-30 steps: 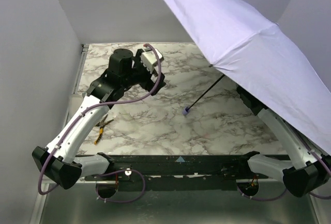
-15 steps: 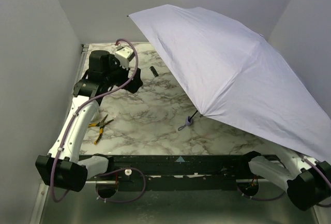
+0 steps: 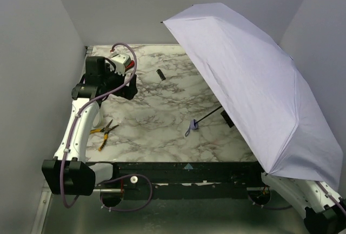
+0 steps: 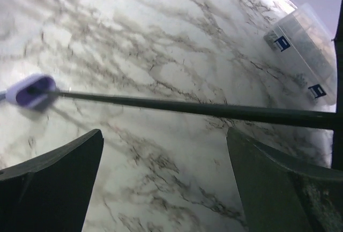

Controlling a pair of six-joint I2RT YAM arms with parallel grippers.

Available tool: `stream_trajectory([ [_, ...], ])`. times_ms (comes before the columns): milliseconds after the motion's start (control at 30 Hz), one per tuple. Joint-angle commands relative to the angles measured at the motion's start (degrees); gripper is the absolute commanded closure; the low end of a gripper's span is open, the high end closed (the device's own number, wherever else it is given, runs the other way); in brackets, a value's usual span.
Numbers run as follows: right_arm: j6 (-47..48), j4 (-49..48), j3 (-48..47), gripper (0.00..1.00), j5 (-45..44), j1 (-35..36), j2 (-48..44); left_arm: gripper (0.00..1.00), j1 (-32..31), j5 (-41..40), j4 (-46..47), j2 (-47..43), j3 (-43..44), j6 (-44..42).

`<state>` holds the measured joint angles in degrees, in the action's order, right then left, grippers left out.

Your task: Open the umbrella

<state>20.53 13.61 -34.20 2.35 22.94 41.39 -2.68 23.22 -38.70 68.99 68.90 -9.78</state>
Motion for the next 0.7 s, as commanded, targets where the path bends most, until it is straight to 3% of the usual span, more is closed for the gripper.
stream_trajectory([
  [0, 14.9, 11.9, 1.9, 0.00, 6.9, 0.2, -5.6, 0.01, 0.3, -1.6, -1.1, 0.2, -1.0, -1.8],
  [367, 27.6, 26.3, 4.0, 0.00, 11.3, 0.2, -20.3, 0.01, 0.2, -6.5, 3.5, -6.3, -8.7, -6.8],
  [667, 25.2, 27.4, 4.7, 0.00, 6.7, 0.2, -26.5, 0.01, 0.2, -16.1, 10.5, -17.2, -20.8, -12.6],
])
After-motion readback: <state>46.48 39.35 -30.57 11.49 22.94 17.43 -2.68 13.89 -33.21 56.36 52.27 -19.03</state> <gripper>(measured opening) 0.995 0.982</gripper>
